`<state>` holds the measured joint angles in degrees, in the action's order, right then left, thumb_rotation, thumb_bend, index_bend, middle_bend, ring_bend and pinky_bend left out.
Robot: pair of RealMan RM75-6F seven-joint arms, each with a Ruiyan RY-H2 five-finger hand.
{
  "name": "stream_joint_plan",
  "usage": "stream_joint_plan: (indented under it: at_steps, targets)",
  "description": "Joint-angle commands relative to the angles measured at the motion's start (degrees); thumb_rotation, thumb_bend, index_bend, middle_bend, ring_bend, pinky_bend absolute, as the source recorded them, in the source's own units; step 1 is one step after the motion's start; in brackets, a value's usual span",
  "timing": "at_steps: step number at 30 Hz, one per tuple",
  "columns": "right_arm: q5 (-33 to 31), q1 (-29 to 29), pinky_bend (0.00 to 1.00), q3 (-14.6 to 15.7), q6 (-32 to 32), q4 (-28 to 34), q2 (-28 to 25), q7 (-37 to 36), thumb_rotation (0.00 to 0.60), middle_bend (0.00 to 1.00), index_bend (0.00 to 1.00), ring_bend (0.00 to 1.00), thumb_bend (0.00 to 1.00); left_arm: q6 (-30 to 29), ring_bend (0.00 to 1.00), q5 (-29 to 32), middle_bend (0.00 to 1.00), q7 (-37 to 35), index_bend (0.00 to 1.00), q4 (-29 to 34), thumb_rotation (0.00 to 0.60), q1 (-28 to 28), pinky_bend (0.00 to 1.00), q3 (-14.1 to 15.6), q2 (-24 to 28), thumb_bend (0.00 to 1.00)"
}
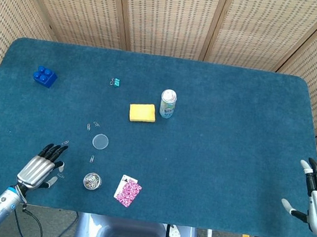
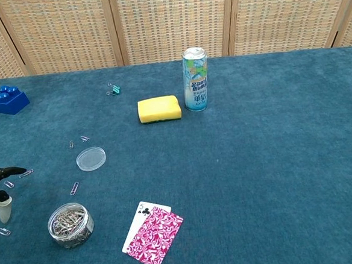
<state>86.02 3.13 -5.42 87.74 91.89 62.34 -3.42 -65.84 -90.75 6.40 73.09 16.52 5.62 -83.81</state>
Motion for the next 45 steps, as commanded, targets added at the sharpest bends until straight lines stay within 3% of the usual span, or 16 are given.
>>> stream_joint_plan:
  at_steps: [1,11,21,34,40,45]
  targets:
    - [-0.2,0.1,0.00,-0.1,-0.1,0.0,0.0,-0.1,0.600,0.00,0.00,0.00,0.00,0.2,0.00,0.0,0.00,0.3,0.48,-0.2,0.600,0.1,0.00,0.1,-0.3,0.36]
    - [-0.4,0.3,0.00,0.0,-0.8,-0.3,-0.2,-0.7,0.600,0.00,0.00,0.00,0.00,1.1,0.00,0.1,0.00,0.9,0.48,-0.9,0.600,0.5,0.00,0.7,-1.3,0.36]
    - [-0.5,0.3,0.00,0.0,-0.9,-0.3,-0.2,-1.0,0.600,0.00,0.00,0.00,0.00,1.0,0.00,0.5,0.00,1.2,0.59,-1.3,0.600,0.4,0.00,0.9,-1.7,0.36]
    - [-0.6,0.3,0.00,0.0,-0.9,-0.3,-0.3,-1.0,0.600,0.00,0.00,0.00,0.00,0.2,0.00,0.8,0.00,0.4,0.61,-0.3,0.600,0.5,0.00,0.5,-0.8,0.36]
    - [-0.7,0.2,0.00,-0.1,-0.8,-0.2,-0.5,-1.6,0.600,0.00,0.00,0.00,0.00,-4.4,0.00,-1.4,0.00,-2.1,0.61,6.0,0.600,0.9,0.00,-0.8,3.3,0.36]
    - [-0.6,0.1,0.00,-0.1,-0.5,-0.2,-0.6,-1.8,0.600,0.00,0.00,0.00,0.00,-4.7,0.00,-2.3,0.00,0.5,0.61,11.8,0.600,2.2,0.00,-1.8,5.6,0.37]
